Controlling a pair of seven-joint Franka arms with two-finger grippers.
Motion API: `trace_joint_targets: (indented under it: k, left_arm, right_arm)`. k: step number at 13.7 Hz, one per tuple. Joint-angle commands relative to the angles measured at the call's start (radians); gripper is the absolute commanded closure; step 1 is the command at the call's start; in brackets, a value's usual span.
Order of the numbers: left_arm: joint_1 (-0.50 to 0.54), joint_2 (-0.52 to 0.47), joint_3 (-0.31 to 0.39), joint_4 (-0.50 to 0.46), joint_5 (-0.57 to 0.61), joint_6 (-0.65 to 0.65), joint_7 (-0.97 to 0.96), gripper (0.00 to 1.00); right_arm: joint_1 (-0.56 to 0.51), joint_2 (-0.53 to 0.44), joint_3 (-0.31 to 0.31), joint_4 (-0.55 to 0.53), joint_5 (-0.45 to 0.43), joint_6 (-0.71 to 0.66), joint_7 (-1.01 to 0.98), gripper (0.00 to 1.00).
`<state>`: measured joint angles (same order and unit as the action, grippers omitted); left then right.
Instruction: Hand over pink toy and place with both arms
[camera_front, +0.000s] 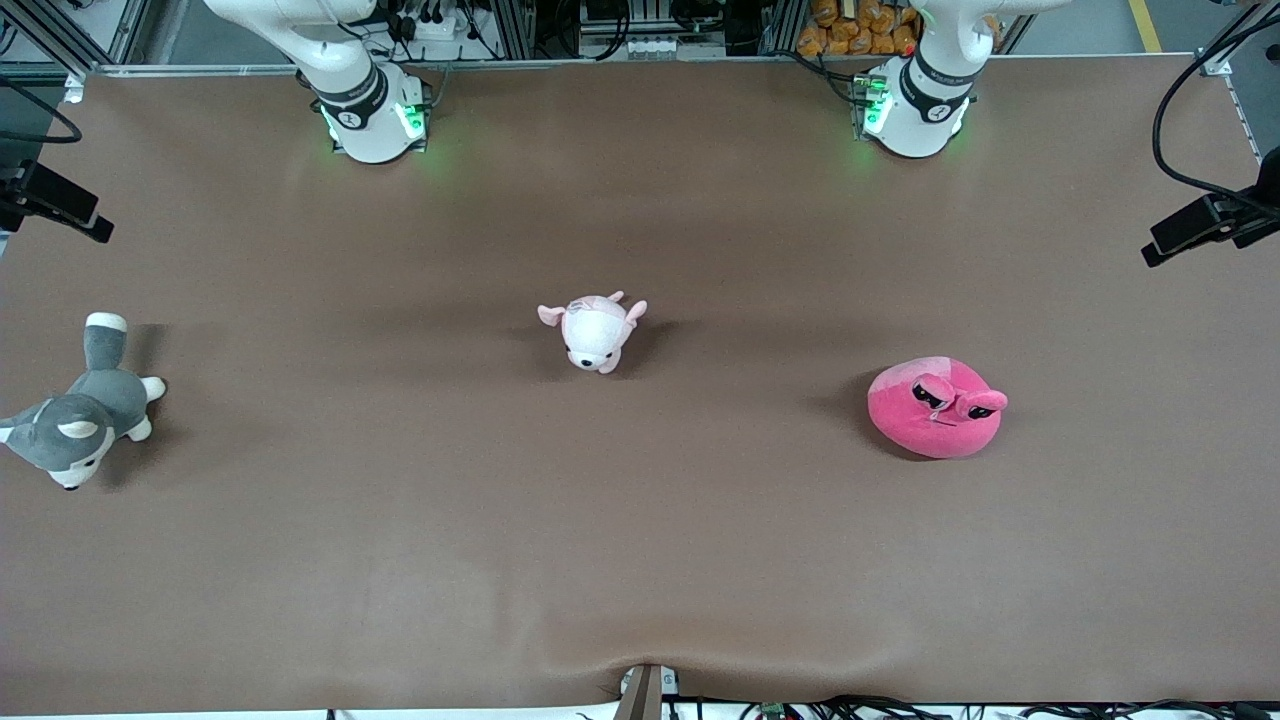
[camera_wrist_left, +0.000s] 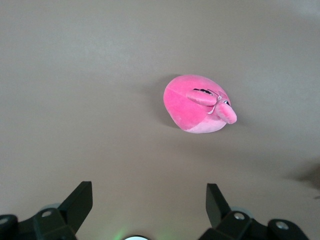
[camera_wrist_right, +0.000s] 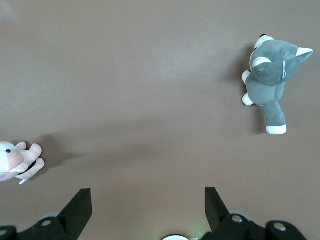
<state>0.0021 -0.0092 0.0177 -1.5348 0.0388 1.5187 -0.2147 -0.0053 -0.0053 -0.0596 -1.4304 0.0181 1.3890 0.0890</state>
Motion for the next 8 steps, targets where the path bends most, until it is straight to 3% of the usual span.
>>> trace_joint_targets:
  k: [1, 8]
  left_arm:
    - [0.004, 0.024, -0.004, 0.018, -0.017, -0.005, -0.058, 0.00]
    - [0.009, 0.084, -0.001, 0.021, -0.016, 0.069, -0.126, 0.00]
  right_arm:
    - [-0.002, -0.004, 0.001, 0.007, -0.017, -0.002, 0.012, 0.00]
    - [-0.004, -0.004, 0.001, 0.007, -0.018, -0.001, 0.012, 0.00]
